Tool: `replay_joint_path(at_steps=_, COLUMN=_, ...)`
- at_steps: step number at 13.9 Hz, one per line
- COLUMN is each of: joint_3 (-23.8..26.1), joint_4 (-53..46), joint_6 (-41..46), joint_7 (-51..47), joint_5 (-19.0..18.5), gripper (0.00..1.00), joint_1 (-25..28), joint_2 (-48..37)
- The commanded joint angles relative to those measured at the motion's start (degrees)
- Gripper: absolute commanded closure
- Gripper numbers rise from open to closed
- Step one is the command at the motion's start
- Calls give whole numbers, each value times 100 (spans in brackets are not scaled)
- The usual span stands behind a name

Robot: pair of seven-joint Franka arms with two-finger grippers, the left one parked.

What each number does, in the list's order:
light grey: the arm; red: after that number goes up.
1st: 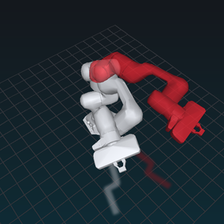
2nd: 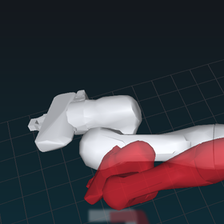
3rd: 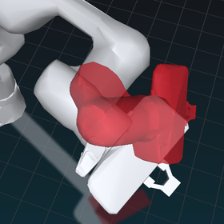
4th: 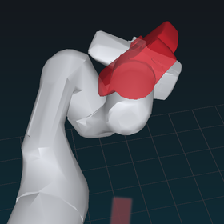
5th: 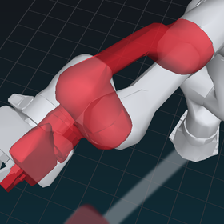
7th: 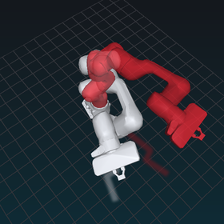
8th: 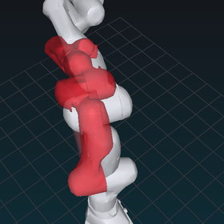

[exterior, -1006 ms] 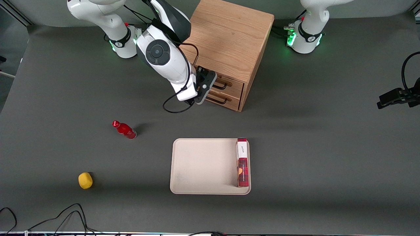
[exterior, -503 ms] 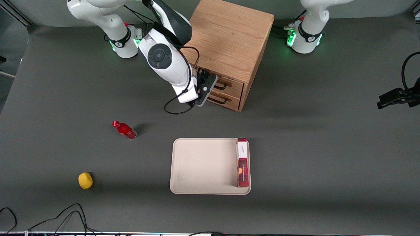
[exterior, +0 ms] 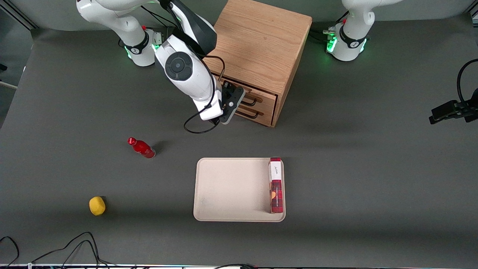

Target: Open upper drawer

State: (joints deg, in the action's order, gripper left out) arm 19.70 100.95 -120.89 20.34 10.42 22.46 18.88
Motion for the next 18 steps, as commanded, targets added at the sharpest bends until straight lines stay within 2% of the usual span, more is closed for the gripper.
replay_joint_path(at_steps=1, joint_3=-1, joint_4=-207, joint_6=-14, joint_7=242, joint_5=-84, gripper=0, joint_1=-75, joint_2=143)
replay_joint_path(at_steps=5, joint_3=-10, joint_4=-479, joint_6=-14, joint_7=278, joint_5=-101, gripper=0, joint_1=-162, joint_2=309)
replay_joint_path(at_steps=10, joint_3=-10, joint_4=-655, joint_6=-5, joint_7=286, joint_5=-382, gripper=0, joint_1=-303, joint_2=468)
replay_joint_path(at_steps=18, joint_3=-10, joint_4=-884, joint_6=4, joint_7=435, joint_5=-532, gripper=0, joint_1=-505, joint_2=643)
